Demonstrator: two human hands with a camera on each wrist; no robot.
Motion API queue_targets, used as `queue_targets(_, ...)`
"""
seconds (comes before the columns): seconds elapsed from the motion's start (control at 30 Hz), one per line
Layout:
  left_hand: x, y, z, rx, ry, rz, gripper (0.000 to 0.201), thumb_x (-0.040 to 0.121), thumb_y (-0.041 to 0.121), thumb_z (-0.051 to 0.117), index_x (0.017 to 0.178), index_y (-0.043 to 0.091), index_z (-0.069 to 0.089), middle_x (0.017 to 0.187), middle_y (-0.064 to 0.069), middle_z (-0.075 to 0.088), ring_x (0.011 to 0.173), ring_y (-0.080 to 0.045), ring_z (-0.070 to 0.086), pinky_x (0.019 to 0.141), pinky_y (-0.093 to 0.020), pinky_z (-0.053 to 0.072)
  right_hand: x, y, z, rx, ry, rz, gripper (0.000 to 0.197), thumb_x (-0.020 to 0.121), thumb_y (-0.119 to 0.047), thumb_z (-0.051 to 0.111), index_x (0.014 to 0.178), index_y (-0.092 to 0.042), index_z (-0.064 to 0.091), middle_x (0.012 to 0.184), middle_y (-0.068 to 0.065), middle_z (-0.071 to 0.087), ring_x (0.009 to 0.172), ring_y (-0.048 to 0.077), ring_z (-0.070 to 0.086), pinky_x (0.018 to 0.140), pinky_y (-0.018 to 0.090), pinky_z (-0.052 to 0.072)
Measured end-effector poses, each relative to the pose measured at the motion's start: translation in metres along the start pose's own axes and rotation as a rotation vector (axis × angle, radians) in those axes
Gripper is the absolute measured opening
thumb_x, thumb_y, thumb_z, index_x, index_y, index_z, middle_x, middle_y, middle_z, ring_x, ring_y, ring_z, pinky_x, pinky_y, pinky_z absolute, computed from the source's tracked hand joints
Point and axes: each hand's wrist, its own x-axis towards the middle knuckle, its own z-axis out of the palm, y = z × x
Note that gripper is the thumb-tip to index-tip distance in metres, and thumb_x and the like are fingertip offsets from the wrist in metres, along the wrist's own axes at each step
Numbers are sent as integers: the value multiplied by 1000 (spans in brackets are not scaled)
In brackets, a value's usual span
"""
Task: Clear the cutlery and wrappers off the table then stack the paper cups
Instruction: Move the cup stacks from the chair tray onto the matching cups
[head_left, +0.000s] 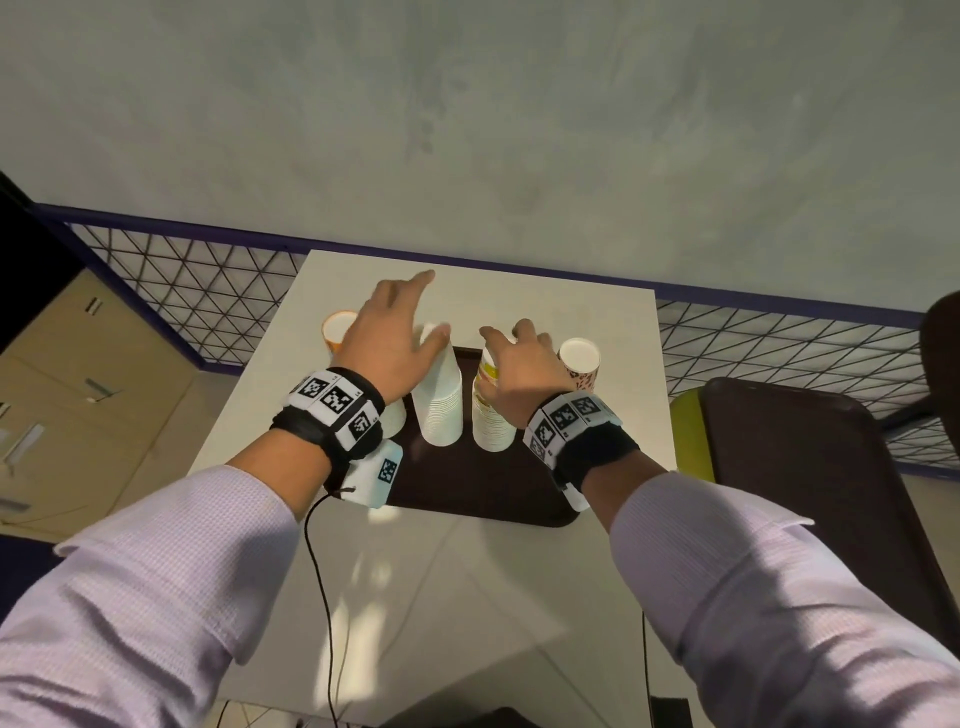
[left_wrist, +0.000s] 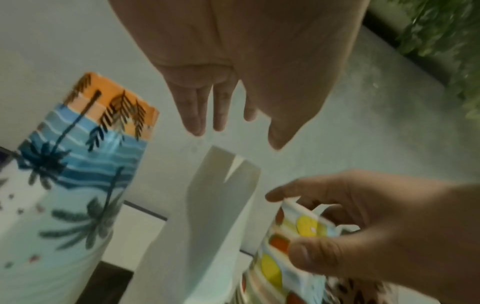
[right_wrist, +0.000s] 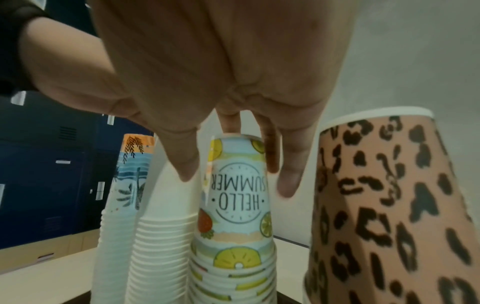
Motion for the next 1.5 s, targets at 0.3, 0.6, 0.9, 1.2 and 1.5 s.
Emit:
queue_targets(0.3,12,-54,-35,154,-193,-269,84,82,40,70,153,37,26,153,-16,29,130,-42,50,105,-47,47,20,-39,-9,-190,-17,-290,78,94,-44,60,159,-35,18,162,7,32,149,30,29,124,53,10)
queue_targets(0.6,0,-78,-9,137,-175,-223,76,88,26,74,150,38,31,135,-16,48,112,-39,61,95,-49,52,41,-60,4,-232,-47,-280,67,95,-31,66,153,-35,31,143,6,54,132,28,53,124,55,8)
queue_targets(0.9,5,-84,-10,187,-204,-165,86,88,28,74,156,40,22,134,-17,48,112,-39,60,92,-47,52,36,-57,15,-194,11,-233,65,94,-31,68,148,-36,33,140,5,57,130,28,55,124,55,6)
queue_targets(1.2,6,-87,-12,219,-253,-140,90,88,28,75,157,41,18,135,-18,49,119,-40,56,94,-48,51,32,-57,19,-209,58,-239,65,92,-28,70,147,-37,35,138,3,58,130,28,55,123,54,11)
queue_targets(1.5,4,-89,-10,196,-237,-133,91,88,26,75,158,41,18,135,-19,48,117,-40,58,94,-48,52,34,-55,17,-256,61,-265,68,93,-27,69,150,-38,34,144,3,54,132,30,54,123,56,9)
